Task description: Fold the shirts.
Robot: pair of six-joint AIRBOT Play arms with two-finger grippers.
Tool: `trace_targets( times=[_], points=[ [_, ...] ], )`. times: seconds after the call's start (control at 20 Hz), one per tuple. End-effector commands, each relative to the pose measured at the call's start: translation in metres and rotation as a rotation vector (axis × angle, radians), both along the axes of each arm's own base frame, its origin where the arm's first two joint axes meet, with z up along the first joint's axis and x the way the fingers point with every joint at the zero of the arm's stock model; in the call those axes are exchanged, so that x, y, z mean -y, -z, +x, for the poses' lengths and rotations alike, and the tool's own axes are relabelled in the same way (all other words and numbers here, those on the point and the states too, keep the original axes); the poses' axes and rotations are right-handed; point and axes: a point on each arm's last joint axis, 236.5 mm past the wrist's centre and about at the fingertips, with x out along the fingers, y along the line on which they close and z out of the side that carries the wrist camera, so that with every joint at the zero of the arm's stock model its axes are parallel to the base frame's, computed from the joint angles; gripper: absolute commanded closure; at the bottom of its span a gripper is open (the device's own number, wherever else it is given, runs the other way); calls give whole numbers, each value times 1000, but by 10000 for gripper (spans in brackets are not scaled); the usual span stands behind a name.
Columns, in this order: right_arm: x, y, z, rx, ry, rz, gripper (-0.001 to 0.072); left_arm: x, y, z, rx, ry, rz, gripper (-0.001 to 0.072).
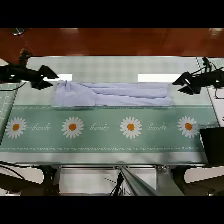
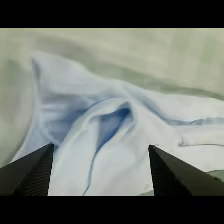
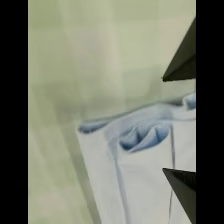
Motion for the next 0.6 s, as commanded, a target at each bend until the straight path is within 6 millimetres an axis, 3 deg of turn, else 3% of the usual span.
trace_targets(
  times=[0.0,0.1,0.25,0.4,0.55],
  points=[
    [51,7,-38,-107,86,-9,88,-55,-19,-36,-11,-53,115,5],
    [45,22,-36,-88,139,48,88,-42,-32,-37,127,-85,112,5],
    [5,34,-20,-38,102,194,94,32,-66,-44,371,-74,-44,5],
    [-28,42,-4,-8,49,228,94,81,-66,-62,413,3,-58,5],
    [-58,56,-6,-43,-19,240,94,118,-63,-70,397,92,-83,5]
  ],
)
